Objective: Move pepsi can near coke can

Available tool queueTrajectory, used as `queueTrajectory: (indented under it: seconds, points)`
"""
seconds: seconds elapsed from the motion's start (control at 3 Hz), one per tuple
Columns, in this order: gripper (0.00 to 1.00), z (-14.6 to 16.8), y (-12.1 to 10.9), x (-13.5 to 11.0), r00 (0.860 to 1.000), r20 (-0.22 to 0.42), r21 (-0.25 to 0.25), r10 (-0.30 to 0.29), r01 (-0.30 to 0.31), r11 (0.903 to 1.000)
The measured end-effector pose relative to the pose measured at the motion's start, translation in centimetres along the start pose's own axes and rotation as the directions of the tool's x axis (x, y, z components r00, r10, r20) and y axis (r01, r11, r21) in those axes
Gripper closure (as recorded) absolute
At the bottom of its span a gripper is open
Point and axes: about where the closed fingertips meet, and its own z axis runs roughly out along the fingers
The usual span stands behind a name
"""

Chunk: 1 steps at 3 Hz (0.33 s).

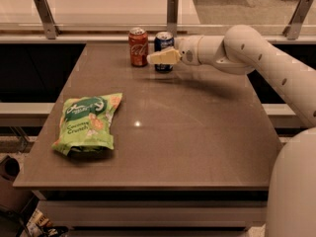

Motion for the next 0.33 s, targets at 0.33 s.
queueTrajectory:
  seconds: [0.33]
  points:
    - [0.00, 0.01, 0.01, 0.00, 1.000, 0.000, 0.000, 0.000, 0.000, 1.0000]
